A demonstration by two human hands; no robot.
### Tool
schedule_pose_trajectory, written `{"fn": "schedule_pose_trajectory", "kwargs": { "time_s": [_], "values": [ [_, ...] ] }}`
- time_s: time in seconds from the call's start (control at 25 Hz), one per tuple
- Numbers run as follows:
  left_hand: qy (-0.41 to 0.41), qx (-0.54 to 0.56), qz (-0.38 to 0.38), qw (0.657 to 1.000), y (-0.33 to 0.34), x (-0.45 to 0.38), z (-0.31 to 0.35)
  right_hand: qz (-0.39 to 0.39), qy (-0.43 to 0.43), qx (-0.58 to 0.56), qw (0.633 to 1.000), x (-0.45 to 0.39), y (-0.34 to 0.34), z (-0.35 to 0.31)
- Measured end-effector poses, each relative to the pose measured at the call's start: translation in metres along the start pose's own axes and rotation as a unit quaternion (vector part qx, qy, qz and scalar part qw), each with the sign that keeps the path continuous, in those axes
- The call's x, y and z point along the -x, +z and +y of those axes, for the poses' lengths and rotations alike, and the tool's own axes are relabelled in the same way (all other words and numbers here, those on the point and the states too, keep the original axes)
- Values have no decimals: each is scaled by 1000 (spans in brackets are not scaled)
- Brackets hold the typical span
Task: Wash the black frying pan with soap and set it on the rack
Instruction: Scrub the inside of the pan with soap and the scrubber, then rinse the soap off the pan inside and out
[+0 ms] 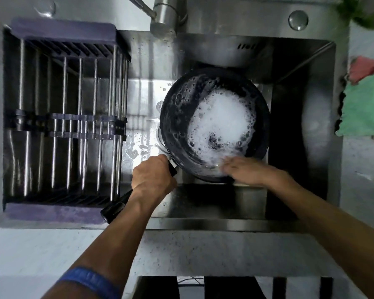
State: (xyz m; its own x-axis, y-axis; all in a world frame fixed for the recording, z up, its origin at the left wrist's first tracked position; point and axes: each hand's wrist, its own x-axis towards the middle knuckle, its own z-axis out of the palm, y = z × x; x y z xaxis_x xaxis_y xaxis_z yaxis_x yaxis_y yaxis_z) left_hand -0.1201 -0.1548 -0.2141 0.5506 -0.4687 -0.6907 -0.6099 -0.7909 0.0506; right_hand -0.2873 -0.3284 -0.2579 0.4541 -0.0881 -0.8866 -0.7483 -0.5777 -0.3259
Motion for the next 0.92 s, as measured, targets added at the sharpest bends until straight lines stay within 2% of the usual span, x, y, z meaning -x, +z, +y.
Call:
{"fn": "schedule_pose_trajectory", "kwargs": {
  "time_s": [0.04,0.08,0.16,0.2,0.28,0.32,0.4,0.44,0.48,0.52,0.6,0.68,0.76,0.8,0.88,0.92],
  "values": [
    [0,-3,2,1000,0,0,0,21,40,79,996,7,-5,9],
    [-1,-4,3,1000,0,1,0,27,34,129,991,9,-6,7],
    [-3,-4,5,1000,0,0,1,-11,-12,91,996,11,1,-9],
    [-3,-3,7,1000,1,-1,1,-6,-12,71,997,9,1,-8],
    [-4,-1,9,1000,3,0,1,53,19,116,992,6,-1,6],
    [-5,-3,11,1000,2,-1,1,55,13,124,991,6,-1,8],
    [-3,-9,9,1000,0,0,0,-5,-79,-9,997,3,10,-17],
    [-2,-7,10,1000,-1,0,2,-21,-137,-87,987,-7,14,-38],
    [0,-9,11,1000,-2,1,3,-10,-174,-122,977,-22,9,-61],
    [-1,-13,7,1000,0,2,2,47,-185,-117,975,-43,-7,-76],
    [0,-9,11,1000,2,1,1,196,-121,13,973,-85,-58,-66],
    [-5,-12,13,1000,4,-2,0,270,6,188,944,-93,-91,-19],
    [-13,-8,8,1000,3,-1,1,284,82,309,904,-70,-83,26],
    [-15,-8,5,1000,-1,1,2,268,77,348,895,-53,-71,36],
    [-18,-8,-15,1000,-3,4,2,237,30,357,903,-20,-42,42],
    [-18,-7,-23,1000,-9,7,1,242,9,318,917,-8,-36,39]
  ]
}}
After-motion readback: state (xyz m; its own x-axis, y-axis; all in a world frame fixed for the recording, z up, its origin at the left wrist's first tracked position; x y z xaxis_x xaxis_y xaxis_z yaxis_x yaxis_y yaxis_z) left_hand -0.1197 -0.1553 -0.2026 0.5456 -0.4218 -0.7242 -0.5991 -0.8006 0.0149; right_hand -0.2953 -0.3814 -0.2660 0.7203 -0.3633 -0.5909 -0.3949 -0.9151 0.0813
